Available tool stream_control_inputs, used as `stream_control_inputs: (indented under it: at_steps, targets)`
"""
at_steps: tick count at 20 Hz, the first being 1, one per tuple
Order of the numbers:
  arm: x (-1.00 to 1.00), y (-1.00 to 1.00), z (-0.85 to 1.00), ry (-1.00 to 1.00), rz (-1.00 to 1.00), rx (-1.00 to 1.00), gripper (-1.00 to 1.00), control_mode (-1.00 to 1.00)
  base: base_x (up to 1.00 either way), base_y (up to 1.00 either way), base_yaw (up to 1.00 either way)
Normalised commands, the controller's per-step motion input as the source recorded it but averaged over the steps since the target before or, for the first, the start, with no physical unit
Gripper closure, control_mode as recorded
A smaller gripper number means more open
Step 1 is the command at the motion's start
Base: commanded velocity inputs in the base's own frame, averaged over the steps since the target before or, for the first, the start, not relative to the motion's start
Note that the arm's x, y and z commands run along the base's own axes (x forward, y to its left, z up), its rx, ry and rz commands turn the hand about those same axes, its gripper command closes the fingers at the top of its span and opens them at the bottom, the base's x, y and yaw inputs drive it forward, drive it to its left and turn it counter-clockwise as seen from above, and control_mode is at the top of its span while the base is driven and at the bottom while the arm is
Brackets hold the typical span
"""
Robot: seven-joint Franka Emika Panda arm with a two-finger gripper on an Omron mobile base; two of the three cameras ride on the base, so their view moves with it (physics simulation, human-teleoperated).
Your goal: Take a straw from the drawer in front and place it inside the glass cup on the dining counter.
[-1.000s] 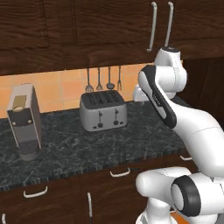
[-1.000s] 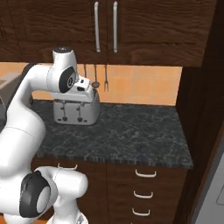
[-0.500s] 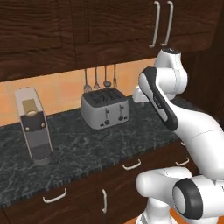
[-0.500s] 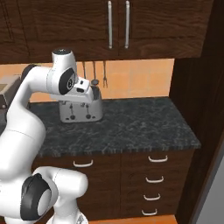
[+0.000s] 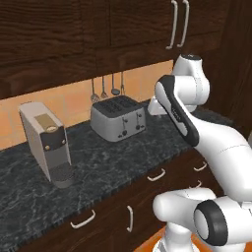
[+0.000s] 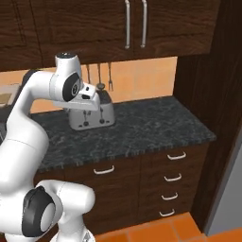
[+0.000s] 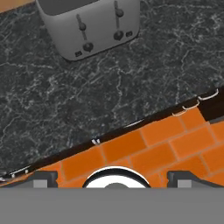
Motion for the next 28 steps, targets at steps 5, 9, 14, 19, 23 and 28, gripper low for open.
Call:
stream_control_inputs:
  at_steps: [5, 9, 14, 19, 23, 28]
  targets:
    - [0.00, 0.00, 0.00, 0.00, 0.00, 0.00, -1.00, 1.00, -0.30, 0.55, -0.40]
    - [0.00, 0.00, 0.00, 0.00, 0.00, 0.00, -1.00, 1.00, -0.19, 0.61, -0.43]
    - [0.00, 0.00, 0.00, 0.00, 0.00, 0.00, -1.00, 1.00, -0.03, 0.52, -0.43]
    - [0.00, 0.00, 0.00, 0.00, 0.00, 0.00, -1.00, 1.00, 0.00, 0.39, -0.35]
    - [0.00, 0.00, 0.00, 0.00, 0.00, 0.00, -1.00, 1.00, 0.00, 0.23, -0.26]
    - [0.00, 0.00, 0.00, 0.00, 0.00, 0.00, -1.00, 1.00, -0.12, 0.43, -0.19]
